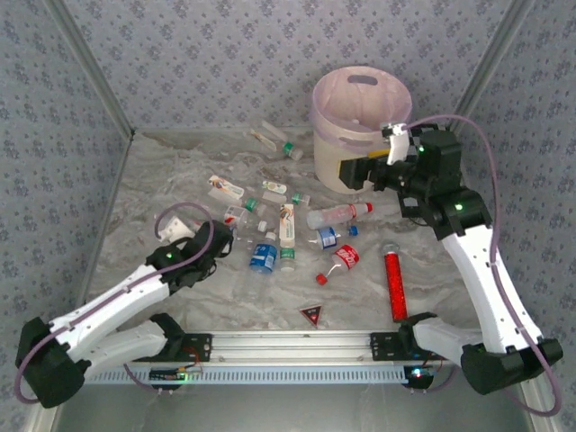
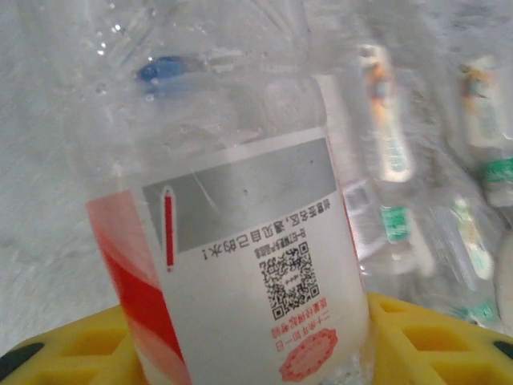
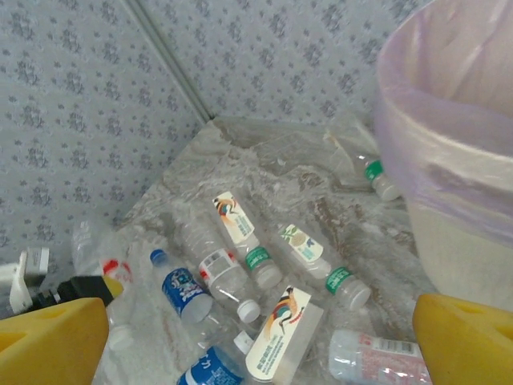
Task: Put the plastic bottles in the bin
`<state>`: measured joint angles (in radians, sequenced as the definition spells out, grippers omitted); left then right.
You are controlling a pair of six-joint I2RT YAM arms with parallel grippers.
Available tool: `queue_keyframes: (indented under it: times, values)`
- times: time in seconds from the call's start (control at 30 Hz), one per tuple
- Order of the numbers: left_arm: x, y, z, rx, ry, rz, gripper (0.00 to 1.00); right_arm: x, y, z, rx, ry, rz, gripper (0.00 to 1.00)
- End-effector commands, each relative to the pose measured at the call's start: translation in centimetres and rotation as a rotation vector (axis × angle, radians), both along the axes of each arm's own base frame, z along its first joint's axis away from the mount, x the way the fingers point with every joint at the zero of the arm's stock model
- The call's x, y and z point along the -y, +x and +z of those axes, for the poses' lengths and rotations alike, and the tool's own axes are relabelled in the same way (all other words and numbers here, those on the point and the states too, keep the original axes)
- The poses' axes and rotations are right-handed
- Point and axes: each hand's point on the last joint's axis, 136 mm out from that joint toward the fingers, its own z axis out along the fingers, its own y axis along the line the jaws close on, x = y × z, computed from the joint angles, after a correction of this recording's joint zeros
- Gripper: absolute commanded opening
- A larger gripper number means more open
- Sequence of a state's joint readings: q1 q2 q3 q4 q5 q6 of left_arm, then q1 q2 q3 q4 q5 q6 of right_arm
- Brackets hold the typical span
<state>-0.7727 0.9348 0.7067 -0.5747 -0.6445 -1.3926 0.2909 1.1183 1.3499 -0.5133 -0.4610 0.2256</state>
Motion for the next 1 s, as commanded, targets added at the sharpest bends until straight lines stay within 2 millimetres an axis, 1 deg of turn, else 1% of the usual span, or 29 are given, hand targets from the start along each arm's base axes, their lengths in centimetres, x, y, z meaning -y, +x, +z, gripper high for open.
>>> queue_keyframes:
  times: [0.0,0.1,0.17,0.23,0.33,0.4,0.47,0.53,0.6,0.67,0.73,0.8,0.9,0.97]
  values:
    - [5.7,2.4,4.5,0.152,0.123,-0.390,0.25,-1.8,0.5,0.4,-0.011,0.062,0.039,0.99]
    - [10.6,3.0,6.0,0.200,0.076,-0.605,0.00,-3.9,1.1,-0.1,-0.063,0.117,0.100,0.97]
    - [13.6,3.0,6.9,0.248,0.048,-0.738,0.00,-5.1,1.4,-0.8,-0.093,0.110,0.123,0.96]
    - [16.9,2.6,7.9,0.313,0.020,-0.892,0.00,-6.4,1.4,-1.6,-0.121,0.095,0.155,0.95]
    - [20.4,1.4,9.1,0.370,-0.037,-1.070,0.00,-7.3,1.7,-2.7,-0.177,0.100,0.178,0.93]
    - [21.7,0.7,9.8,0.395,-0.054,-1.144,0.00,-7.3,2.2,-3.6,-0.220,0.102,0.172,0.92]
    - [22.8,-0.4,10.4,0.424,-0.035,-1.214,0.00,-7.3,2.5,-4.0,-0.240,0.113,0.173,0.91]
    - [23.9,-1.6,10.4,0.432,0.007,-1.297,0.00,-7.5,2.7,-3.9,-0.232,0.125,0.184,0.91]
    - [24.8,-2.3,10.0,0.424,0.039,-1.353,0.00,-7.9,2.7,-4.0,-0.230,0.124,0.199,0.91]
    - [25.5,-2.8,9.8,0.432,0.049,-1.393,0.00,-7.6,3.2,-4.7,-0.245,0.104,0.169,0.91]
    - [26.1,-3.2,10.2,0.459,0.046,-1.418,0.00,-6.7,3.9,-5.6,-0.264,0.075,0.119,0.90]
    - [26.6,-3.6,10.6,0.471,0.052,-1.438,0.00,-6.2,4.4,-6.1,-0.286,0.069,0.094,0.87]
    - [26.6,-3.5,10.9,0.480,0.067,-1.438,0.00,-6.0,4.4,-5.8,-0.292,0.086,0.099,0.80]
    - [26.4,-3.3,11.2,0.489,0.079,-1.427,0.00,-5.7,4.5,-5.9,-0.289,0.078,0.081,0.78]
